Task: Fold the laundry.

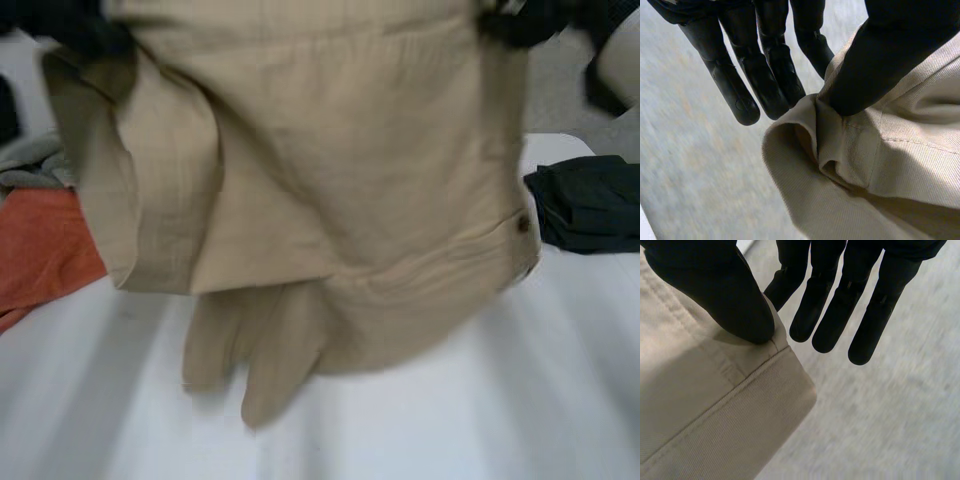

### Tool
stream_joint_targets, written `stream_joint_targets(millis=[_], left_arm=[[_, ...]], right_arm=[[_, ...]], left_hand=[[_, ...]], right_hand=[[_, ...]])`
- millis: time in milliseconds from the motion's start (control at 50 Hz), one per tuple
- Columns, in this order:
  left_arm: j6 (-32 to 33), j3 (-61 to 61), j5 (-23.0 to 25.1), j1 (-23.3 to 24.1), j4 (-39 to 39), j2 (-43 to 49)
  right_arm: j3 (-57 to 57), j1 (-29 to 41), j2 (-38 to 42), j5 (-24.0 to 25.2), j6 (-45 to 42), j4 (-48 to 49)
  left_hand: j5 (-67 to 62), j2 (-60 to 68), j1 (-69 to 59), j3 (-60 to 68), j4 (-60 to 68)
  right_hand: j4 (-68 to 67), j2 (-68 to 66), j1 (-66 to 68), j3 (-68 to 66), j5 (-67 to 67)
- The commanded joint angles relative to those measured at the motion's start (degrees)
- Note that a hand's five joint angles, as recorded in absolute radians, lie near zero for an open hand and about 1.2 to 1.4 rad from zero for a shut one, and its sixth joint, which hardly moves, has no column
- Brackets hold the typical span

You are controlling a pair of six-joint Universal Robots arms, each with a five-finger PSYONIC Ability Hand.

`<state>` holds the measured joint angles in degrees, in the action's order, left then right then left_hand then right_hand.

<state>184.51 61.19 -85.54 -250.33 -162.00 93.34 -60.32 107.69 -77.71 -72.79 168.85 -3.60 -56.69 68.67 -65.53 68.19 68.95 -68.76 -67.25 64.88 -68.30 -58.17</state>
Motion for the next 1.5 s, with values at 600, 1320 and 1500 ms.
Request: stream_joint_targets(millis=[600, 1320, 1500], left_arm=[[4.4, 12.3, 0.4, 4.4, -11.3, 16.5], [6.4, 37.6, -2.6, 11.2, -23.0, 18.5], [14.1, 32.3, -3.1, 11.7, -24.2, 24.2]], right_arm=[[-2.6, -1.2, 18.8, -0.5, -13.9, -3.9], [-34.3, -5.7, 16.8, 11.4, -25.0, 15.5], [-32.0, -3.7, 19.9, 9.3, -24.7, 16.8]], left_hand=[[56.7, -58.7, 55.5, -58.2, -58.9], [44.4, -46.3, 43.2, -45.9, -46.6], [40.8, -42.8, 39.7, -42.3, -43.1]], right_hand=[[58.8, 57.3, -54.9, 58.3, 58.2], [36.9, 35.4, -33.0, 36.4, 36.3], [34.2, 32.7, -30.3, 33.7, 33.6]])
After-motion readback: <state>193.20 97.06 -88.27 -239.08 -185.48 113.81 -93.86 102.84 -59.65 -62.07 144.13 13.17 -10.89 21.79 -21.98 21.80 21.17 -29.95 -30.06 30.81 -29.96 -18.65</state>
